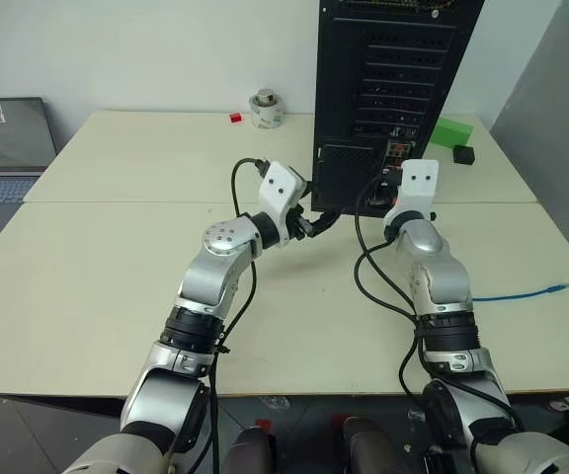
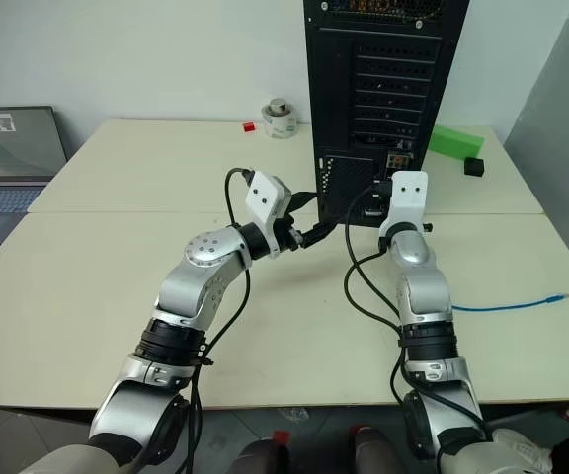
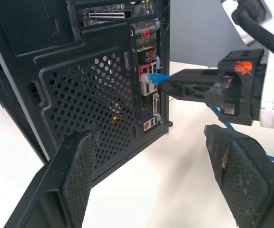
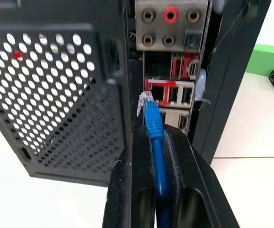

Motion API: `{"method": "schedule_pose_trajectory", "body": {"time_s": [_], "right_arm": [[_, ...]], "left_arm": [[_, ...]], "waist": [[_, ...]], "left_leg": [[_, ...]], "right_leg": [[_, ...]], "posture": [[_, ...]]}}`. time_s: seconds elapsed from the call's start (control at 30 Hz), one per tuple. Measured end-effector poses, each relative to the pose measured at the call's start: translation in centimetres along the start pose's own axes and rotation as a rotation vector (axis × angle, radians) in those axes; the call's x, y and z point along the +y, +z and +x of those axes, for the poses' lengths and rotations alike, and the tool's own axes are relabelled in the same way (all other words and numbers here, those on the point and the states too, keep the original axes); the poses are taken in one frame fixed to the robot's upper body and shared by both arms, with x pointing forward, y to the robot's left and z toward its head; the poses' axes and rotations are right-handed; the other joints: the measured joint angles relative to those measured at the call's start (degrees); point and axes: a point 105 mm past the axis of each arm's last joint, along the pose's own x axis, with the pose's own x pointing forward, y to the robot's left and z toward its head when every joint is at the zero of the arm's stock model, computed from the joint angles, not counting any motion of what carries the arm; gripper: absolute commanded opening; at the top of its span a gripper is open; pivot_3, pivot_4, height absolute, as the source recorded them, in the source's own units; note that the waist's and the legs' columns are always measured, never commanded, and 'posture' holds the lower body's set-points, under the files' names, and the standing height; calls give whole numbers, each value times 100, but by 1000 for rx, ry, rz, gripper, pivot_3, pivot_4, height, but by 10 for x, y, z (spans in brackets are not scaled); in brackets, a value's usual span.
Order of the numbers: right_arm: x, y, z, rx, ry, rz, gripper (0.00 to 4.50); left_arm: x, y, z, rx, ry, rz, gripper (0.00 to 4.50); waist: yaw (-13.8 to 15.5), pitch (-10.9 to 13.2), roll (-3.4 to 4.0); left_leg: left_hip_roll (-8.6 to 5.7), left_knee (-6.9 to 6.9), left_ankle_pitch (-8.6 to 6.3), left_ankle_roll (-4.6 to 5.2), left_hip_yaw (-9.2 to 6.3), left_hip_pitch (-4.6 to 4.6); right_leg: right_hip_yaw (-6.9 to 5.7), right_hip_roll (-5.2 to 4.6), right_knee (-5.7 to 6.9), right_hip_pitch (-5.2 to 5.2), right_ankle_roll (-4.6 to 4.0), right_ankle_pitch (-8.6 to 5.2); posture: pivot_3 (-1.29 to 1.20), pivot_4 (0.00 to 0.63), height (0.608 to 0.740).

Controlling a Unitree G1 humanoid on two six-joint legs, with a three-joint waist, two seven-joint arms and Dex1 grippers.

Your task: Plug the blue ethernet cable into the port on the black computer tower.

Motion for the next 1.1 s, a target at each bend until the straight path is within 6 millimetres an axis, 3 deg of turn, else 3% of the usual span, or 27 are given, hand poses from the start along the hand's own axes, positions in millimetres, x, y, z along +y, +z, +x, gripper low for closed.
{"method": "schedule_pose_trajectory", "body": {"time_s": [0.43,0.63,1.1], "right_arm": [[1,-1,1,3,-18,25,0],[2,8,-4,-25,-25,33,0],[1,3,-6,-3,-34,40,0]], "left_arm": [[0,0,0,3,-4,4,3718],[0,0,0,3,-4,4,3718],[0,0,0,3,-4,4,3718]], "waist": [[-1,0,0],[1,0,1],[1,0,0]], "left_leg": [[0,0,0,0,0,-2],[1,2,0,0,-4,-23],[0,2,0,0,-3,-28]], "right_leg": [[1,0,1,-2,0,0],[-4,0,1,-18,0,0],[-3,0,1,-24,0,0]], "posture": [[0,150,740],[0,150,740],[0,150,740]]}}
